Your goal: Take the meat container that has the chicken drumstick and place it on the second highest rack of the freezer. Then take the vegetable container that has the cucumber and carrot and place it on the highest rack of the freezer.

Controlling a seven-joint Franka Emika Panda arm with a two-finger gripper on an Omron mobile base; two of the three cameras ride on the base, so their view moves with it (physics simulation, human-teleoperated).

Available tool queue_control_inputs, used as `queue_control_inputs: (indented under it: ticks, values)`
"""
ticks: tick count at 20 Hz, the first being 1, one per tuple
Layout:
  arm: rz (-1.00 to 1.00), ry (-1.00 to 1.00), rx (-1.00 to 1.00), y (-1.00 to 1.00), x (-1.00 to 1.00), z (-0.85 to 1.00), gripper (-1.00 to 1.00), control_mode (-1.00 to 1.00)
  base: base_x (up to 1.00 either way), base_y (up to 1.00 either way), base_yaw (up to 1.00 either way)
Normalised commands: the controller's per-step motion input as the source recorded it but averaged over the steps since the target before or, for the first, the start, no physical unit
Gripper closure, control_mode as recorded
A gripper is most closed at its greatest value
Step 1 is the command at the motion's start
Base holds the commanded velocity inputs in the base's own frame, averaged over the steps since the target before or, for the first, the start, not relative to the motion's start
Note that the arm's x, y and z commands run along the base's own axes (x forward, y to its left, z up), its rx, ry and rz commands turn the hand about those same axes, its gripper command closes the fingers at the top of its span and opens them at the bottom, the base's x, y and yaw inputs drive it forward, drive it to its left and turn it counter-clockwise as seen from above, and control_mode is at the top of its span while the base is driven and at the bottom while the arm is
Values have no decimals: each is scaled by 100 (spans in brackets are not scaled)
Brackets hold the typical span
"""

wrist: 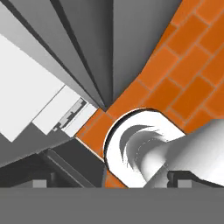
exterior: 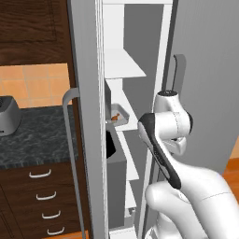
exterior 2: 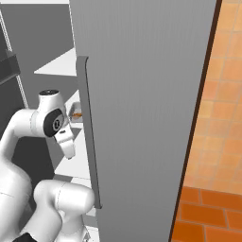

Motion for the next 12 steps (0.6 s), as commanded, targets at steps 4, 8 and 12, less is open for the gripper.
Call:
queue_control_inputs:
  ticks: [4, 8, 12]
  values:
    - [45, 9, 0, -14, -45, 44, -100, -100, 0, 0, 0]
    - [34, 6, 0, -19, -17, 62, -100, -100, 0, 0, 0]
    - [37, 2, 0, -26, -18, 39, -100, -100, 0, 0, 0]
